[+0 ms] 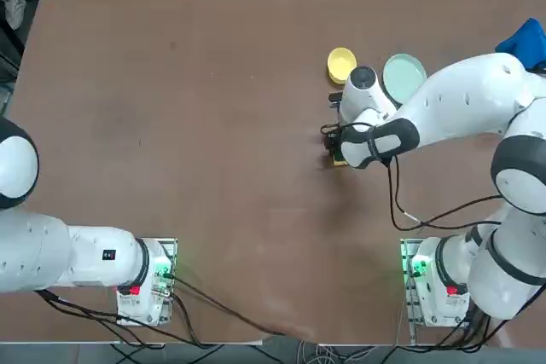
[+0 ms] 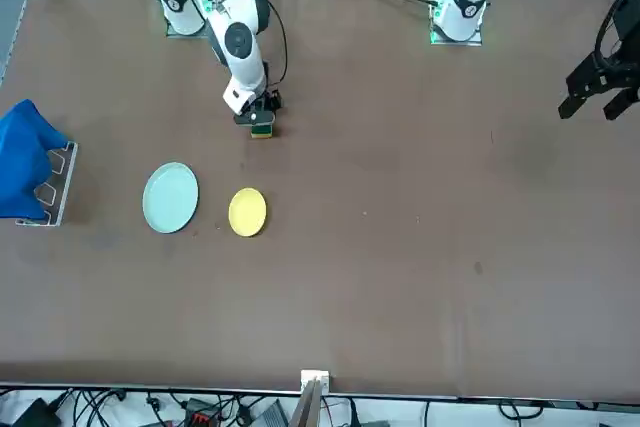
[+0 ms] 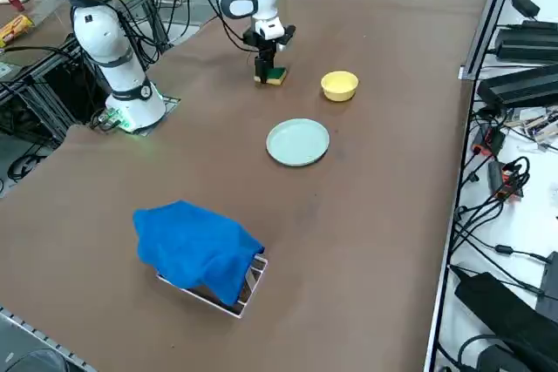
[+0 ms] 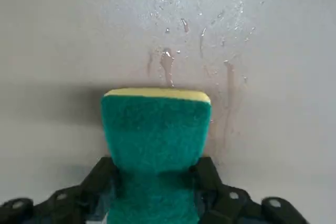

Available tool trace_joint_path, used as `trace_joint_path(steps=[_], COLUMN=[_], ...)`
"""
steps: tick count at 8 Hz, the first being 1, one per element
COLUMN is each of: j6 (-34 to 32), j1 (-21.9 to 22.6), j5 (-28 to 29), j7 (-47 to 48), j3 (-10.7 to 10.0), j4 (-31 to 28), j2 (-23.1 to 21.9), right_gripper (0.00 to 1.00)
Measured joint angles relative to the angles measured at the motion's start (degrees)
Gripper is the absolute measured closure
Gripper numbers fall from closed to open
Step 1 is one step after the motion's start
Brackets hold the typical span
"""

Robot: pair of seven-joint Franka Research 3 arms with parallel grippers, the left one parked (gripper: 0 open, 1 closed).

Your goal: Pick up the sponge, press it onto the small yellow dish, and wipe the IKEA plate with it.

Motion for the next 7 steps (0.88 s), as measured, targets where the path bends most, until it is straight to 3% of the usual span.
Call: trace_joint_path(steps=[1, 3, 5, 7], j6=[0.0, 0.1, 0.1, 0.2], j1=[0.0, 0.0, 0.0, 0.0], j5=[0.0, 0.0, 0.0, 0.0], j7=[0.0, 0.0, 0.6, 1.9], j3=[0.0, -0.1, -0.2, -0.3], j4=[0.0, 0.1, 0.2, 0.5], j2=[0.0, -0.3, -0.5, -1.3], right_gripper=[0.27, 0.65, 0.76, 0.78])
